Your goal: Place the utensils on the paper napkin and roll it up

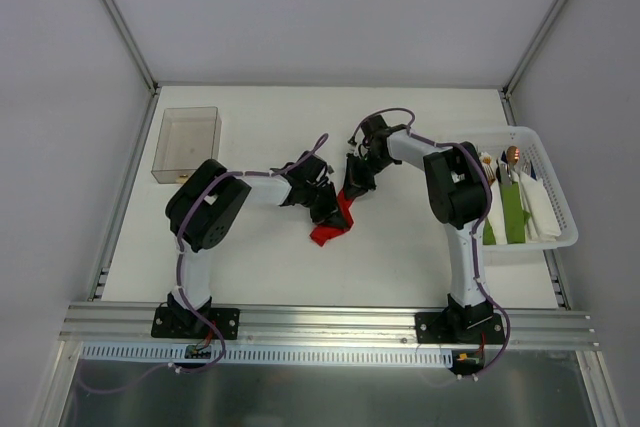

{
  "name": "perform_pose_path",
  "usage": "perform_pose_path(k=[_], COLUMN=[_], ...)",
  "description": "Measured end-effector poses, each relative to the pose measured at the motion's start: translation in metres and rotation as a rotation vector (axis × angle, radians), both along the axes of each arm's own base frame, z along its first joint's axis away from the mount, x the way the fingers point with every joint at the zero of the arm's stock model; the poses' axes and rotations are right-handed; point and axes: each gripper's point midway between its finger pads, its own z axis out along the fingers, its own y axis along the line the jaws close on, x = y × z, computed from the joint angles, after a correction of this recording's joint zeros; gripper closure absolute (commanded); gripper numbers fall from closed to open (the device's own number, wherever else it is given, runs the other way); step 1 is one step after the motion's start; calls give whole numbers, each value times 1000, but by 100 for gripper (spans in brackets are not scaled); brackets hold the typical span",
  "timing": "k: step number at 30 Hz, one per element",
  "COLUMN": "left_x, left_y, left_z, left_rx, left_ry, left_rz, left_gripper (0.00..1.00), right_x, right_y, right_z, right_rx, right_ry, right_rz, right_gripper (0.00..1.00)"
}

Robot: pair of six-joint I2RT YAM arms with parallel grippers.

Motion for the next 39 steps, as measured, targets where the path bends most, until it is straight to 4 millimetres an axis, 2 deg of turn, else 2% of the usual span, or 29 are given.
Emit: perform_pose_path(k=[7,12,17,23,25,27,29,32,36,39], left_x=[-2,-4,-8,-13,-15,-15,-16,-16,-16,-16], left_y=[-5,-4,-5,-8,-10,-10,-11,-11,-11,-11], left_z=[-5,-10,-12,-15,-15,-15,-15,-15,-15,-15], left_rx=[-21,-27,-44,-67,-74,-78,-81,-81,-80,-80], left_ry=[7,20,37,86,97,102,106,107,110,111], left_rz=[5,26,37,17,9,5,1,1,0,0], left_gripper=[100,100,100,100,100,100,100,100,100,100], right_x=[-4,-6,-2,40,50,51,46,32,-2,-25], right_y=[-1,-3,-22,-61,-67,-63,-54,-39,-25,-25], right_z=[0,1,5,36,53,68,78,80,61,45], right_rx=[-3,-2,-18,-20,-6,21,51,83,85,68], right_ry=[16,8,-41,-166,-217,-246,-254,-239,-156,-87], right_rz=[1,24,69,44,39,44,63,102,155,174], right_gripper=[100,90,86,88,89,90,91,91,92,92])
